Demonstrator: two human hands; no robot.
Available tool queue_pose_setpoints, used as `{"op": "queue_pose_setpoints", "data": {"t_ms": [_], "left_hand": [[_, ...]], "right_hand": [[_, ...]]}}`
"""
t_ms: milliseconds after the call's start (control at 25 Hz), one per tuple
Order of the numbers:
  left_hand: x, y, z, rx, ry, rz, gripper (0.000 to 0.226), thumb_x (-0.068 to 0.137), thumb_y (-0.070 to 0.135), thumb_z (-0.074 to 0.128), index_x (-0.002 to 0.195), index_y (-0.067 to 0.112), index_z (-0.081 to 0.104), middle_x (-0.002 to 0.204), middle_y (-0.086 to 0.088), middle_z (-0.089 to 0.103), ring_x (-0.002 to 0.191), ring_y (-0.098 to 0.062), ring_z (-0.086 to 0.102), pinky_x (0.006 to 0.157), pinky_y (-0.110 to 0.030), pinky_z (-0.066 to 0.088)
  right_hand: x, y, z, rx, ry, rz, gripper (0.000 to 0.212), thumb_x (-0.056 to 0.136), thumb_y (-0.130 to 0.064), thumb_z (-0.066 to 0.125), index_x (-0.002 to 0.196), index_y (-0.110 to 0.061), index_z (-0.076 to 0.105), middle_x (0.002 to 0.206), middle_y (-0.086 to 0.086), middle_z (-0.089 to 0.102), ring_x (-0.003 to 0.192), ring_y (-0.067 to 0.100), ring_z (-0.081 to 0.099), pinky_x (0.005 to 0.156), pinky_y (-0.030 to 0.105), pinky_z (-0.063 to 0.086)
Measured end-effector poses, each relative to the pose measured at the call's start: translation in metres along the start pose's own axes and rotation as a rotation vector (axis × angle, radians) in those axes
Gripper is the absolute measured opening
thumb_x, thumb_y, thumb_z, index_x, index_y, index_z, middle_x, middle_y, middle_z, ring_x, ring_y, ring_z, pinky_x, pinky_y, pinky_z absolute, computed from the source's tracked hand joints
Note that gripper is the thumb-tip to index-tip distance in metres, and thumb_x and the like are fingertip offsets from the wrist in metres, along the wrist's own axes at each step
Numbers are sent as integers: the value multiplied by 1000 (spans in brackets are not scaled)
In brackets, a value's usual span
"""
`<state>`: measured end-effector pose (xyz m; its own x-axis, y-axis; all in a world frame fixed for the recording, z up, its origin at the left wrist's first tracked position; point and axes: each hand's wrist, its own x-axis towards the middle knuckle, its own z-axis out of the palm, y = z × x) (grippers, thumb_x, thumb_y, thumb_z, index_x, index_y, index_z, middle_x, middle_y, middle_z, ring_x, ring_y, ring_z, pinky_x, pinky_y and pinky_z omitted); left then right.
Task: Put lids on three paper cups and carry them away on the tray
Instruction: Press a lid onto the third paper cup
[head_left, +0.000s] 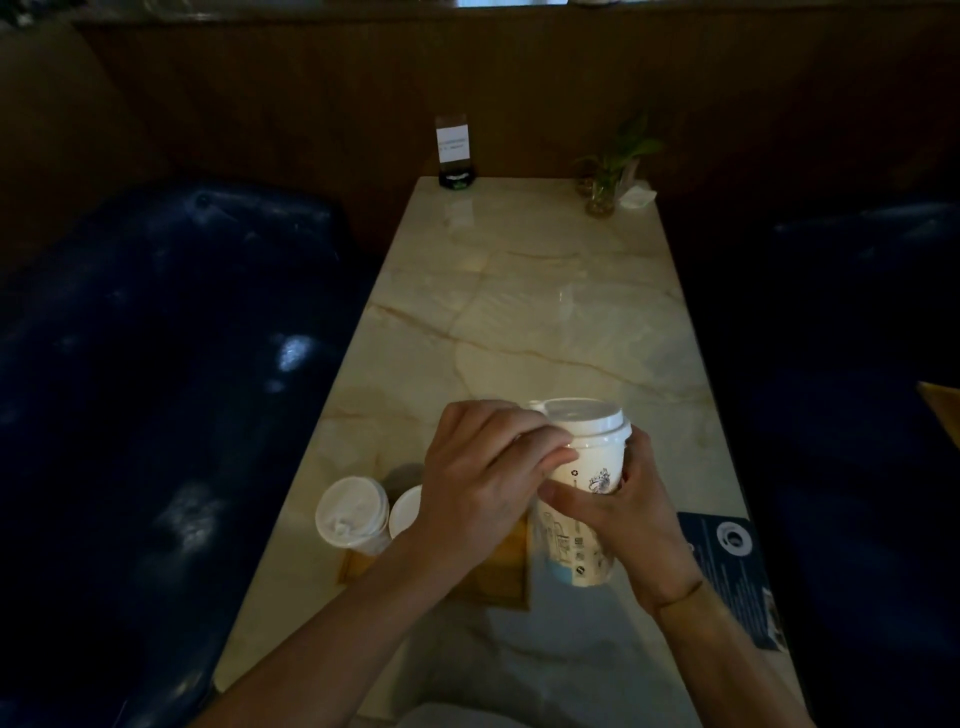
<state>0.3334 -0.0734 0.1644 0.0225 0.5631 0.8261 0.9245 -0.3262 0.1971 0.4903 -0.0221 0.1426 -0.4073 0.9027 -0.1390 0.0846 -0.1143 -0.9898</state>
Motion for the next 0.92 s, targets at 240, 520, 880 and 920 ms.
{"op": "queue_pose_setpoints", "data": {"t_ms": [240, 520, 880, 920], "left_hand": [[-2, -2, 1, -143, 15, -63, 15, 92, 22, 74, 98, 9, 77, 100, -2, 71, 90, -15, 66, 75, -37, 54], [2, 0, -7, -233, 54, -34, 13, 90, 13, 74, 103, 11, 72, 108, 1, 63, 94, -15, 65, 74, -40, 56], [1, -6, -7, -235, 44, -129, 25, 85, 20, 80, 105, 17, 65, 108, 4, 63, 91, -17, 67, 78, -34, 57], [0, -7, -5, -224, 45, -129, 24, 85, 21, 80, 103, 18, 64, 107, 5, 63, 93, -15, 65, 79, -32, 57]], "right_hand": [[-7, -1, -5, 195, -68, -21, 75, 57, -29, 88, 124, -24, 54, 112, 12, 73, 100, 31, 73, 83, 53, 61], [-7, -7, -9, 383, -253, 49, 63, 64, -17, 84, 123, -22, 63, 114, 18, 73, 104, 35, 72, 79, 41, 61], [-2, -9, 1, 201, -160, 83, 88, 48, -25, 91, 123, -25, 46, 110, 7, 71, 98, 20, 74, 73, 32, 62], [0, -9, 3, 162, -142, 70, 90, 46, -23, 95, 121, -26, 45, 108, 4, 71, 97, 18, 74, 71, 30, 62]]}}
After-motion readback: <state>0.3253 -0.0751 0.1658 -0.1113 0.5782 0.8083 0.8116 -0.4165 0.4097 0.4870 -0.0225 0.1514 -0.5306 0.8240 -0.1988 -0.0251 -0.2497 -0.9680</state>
